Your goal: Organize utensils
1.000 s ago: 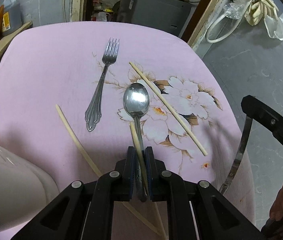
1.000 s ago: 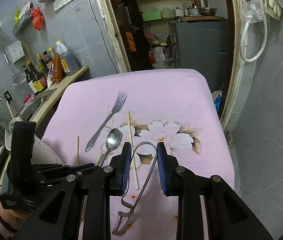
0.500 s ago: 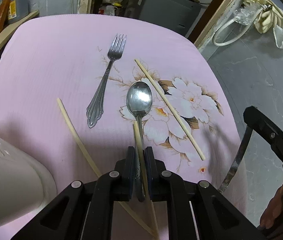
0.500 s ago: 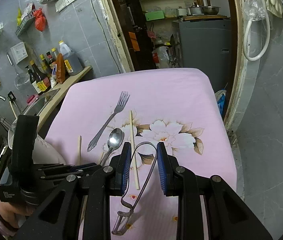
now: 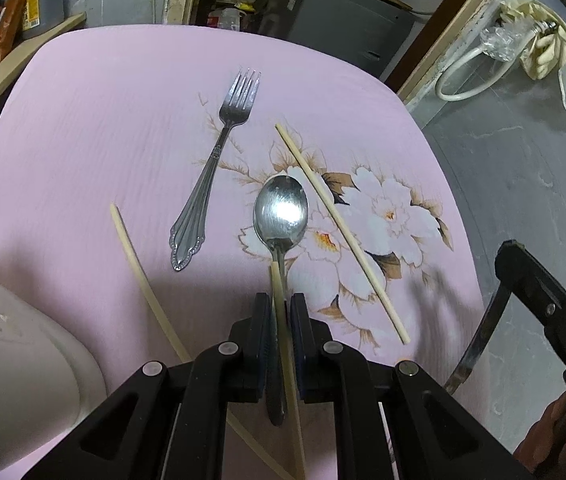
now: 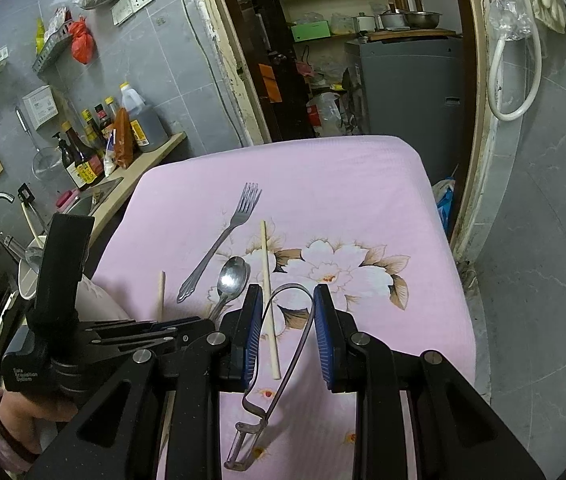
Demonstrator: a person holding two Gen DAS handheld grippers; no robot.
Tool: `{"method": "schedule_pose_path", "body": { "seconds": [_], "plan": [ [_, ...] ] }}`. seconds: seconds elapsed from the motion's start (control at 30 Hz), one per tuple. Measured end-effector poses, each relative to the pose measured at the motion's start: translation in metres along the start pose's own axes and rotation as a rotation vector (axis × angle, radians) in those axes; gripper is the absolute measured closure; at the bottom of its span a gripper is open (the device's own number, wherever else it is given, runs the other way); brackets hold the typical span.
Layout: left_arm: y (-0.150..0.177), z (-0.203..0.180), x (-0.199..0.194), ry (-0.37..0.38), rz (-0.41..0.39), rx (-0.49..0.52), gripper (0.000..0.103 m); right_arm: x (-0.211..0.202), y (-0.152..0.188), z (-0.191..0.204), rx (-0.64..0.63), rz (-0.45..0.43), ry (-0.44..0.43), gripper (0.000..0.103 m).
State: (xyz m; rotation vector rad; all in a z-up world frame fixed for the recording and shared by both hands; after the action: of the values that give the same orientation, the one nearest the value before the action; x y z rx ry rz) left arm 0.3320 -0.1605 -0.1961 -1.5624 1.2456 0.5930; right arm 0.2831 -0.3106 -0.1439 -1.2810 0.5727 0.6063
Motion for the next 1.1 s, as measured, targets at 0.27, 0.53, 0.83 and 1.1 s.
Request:
{"method": "schedule_pose_path", "body": {
  "seconds": [0.27,0.53,0.83,1.1],
  "plan": [
    [-0.003,0.000,0.000,-0.002,-0.007,-0.010,0.093,0.000,0.001,0.001,0.003,0.003,-0.001,0.080],
    [-0.004,-0.004,0.000,-0.028,-0.029,0.040,0.096,0.001,0.001,0.002,0.004,0.004,-0.001,0.080],
    [-0.011,0.000,0.001,-0.027,0.033,0.033,0.096,0.001,0.001,0.001,0.004,0.002,0.000,0.080],
    [-0.008,-0.006,-0.008,-0.005,-0.017,0.060,0.098,-0.002,0.002,-0.001,0.009,-0.021,0.003,0.080]
  ]
}}
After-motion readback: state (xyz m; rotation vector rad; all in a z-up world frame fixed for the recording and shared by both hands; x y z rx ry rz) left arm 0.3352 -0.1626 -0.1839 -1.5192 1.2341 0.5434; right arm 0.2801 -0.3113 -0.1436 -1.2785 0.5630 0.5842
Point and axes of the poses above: each gripper's, at about its wrist camera, not at the fingertips, and x roughly the way its jaws point, z to its left, y to its underside, the point moved 4 cm from there along x, roughly the way its jaws point, and after that the axes turned 5 degrees about y, right-handed, at the moved point
